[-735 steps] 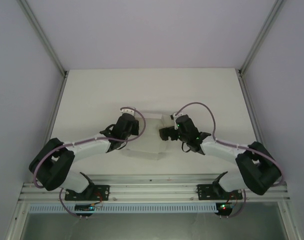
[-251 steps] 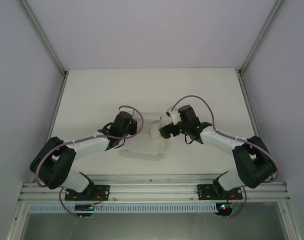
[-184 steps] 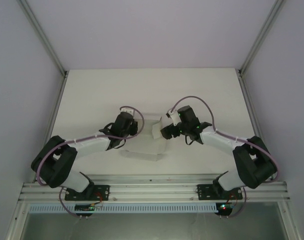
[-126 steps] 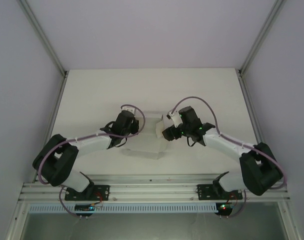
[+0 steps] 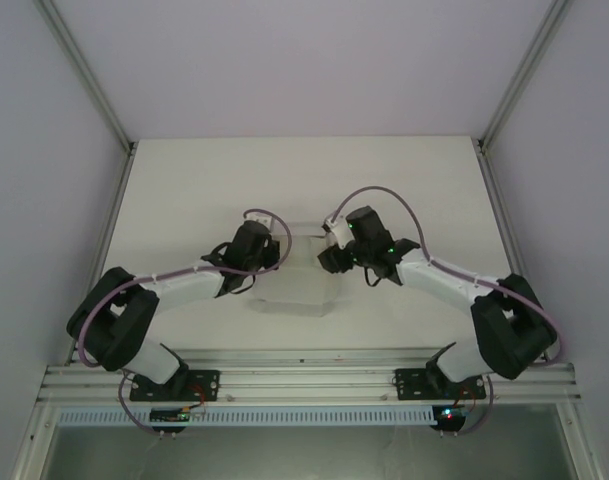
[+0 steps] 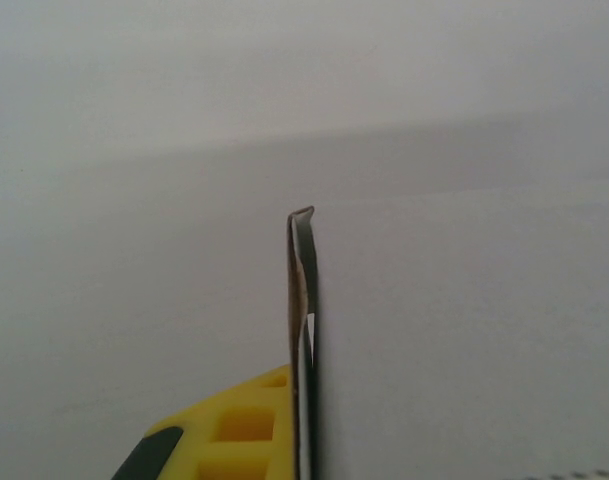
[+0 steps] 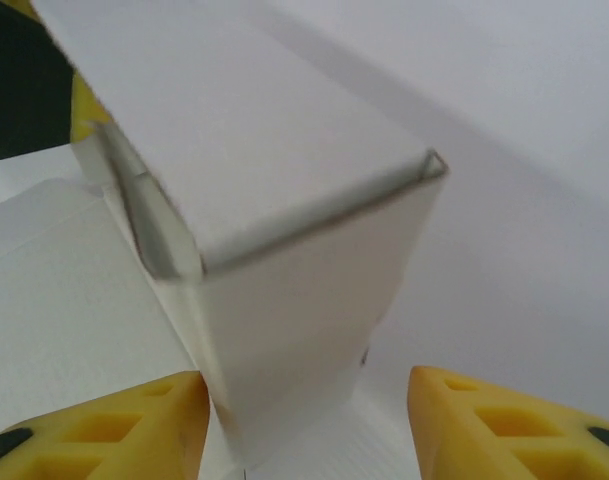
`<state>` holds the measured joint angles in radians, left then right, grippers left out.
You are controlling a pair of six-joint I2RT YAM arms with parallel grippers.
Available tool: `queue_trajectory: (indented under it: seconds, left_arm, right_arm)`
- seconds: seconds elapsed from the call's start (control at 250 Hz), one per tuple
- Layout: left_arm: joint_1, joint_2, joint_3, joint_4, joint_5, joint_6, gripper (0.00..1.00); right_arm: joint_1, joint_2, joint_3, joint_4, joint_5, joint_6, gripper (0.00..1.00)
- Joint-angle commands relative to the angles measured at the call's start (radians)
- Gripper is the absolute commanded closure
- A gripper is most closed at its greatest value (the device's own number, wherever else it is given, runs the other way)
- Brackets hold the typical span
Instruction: Assemble paper box
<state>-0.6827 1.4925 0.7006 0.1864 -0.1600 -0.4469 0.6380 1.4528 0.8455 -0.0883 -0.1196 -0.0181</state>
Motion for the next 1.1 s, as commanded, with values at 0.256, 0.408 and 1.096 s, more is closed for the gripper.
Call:
queue_trajectory:
  seconds: [0.256, 0.408, 1.096]
  left_arm:
    - [-0.009, -0.009, 0.041, -0.018, 0.008, -0.021, 1.00]
    - [-0.008, -0.009, 0.059, -0.059, -0.032, -0.043, 1.00]
    - [0.044, 0.036, 0.158, -0.426, -0.321, -0.326, 1.00]
  right_arm:
    - [0.075, 0.122, 0.104, -0.058, 0.402, 0.062, 0.85]
    - [0.083, 0.173, 0.140, -0.149, 0.519, 0.115, 0.97]
    - [0.036, 0.389, 0.335, -0.661, 1.126, 0.570, 1.00]
